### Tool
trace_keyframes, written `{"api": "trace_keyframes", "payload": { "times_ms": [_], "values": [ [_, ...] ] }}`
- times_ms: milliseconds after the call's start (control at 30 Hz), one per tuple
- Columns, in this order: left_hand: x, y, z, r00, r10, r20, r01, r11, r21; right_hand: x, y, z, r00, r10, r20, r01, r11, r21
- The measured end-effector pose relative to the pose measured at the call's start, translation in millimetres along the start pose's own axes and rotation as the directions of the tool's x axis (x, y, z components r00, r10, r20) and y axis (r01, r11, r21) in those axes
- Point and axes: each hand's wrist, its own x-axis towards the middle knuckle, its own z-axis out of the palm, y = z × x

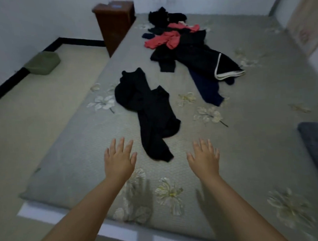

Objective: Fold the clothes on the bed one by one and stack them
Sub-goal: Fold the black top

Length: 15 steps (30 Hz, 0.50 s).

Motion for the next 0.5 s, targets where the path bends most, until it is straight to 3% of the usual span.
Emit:
{"api": "trace_keyframes", "payload": {
  "times_ms": [233,500],
  "values": [
    [61,-59,38,0.999,-0.043,0.006,0.044,0.997,-0.068,85,-33,45,0.998,0.048,0.043,-0.048,0.999,0.002],
    [163,-97,126,0.997,-0.009,0.08,0.019,0.991,-0.136,214,-36,115,0.971,0.238,0.019,-0.236,0.947,0.215]
  ]
}}
